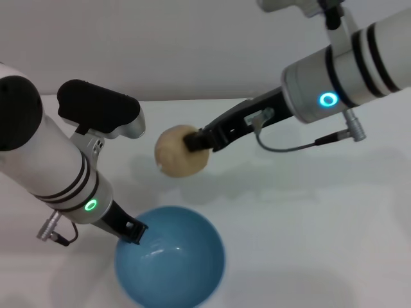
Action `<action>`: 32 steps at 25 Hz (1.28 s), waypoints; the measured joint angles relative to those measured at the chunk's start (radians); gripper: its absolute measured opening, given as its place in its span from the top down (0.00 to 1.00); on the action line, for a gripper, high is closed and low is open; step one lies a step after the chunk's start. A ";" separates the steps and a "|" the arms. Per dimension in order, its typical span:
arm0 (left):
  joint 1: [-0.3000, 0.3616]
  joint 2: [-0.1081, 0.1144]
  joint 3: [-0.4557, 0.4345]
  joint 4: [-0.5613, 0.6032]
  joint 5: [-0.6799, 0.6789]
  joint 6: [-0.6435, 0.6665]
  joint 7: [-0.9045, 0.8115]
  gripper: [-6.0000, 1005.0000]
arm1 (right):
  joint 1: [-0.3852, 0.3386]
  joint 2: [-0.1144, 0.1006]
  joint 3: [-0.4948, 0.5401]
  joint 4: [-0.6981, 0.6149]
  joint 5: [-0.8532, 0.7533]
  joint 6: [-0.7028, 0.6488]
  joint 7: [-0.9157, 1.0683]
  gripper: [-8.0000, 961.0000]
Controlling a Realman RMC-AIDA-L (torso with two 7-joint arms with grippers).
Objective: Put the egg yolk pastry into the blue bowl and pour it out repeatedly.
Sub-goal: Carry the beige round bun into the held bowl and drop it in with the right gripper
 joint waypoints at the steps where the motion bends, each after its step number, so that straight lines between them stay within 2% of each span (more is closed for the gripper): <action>1: -0.003 0.000 0.000 0.000 -0.003 0.001 0.000 0.99 | 0.003 0.000 -0.010 0.000 0.001 0.002 0.000 0.98; 12: -0.027 0.001 -0.005 0.000 -0.006 0.002 -0.001 1.00 | -0.025 0.000 -0.058 0.001 -0.003 0.053 -0.002 0.97; 20: -0.033 0.001 -0.006 0.000 -0.006 0.001 -0.003 1.00 | -0.004 0.000 -0.115 -0.123 -0.004 0.121 -0.046 0.95; 32: -0.044 -0.002 0.004 0.000 -0.027 0.001 -0.011 0.99 | 0.051 0.003 -0.120 -0.285 -0.027 -0.045 -0.100 0.91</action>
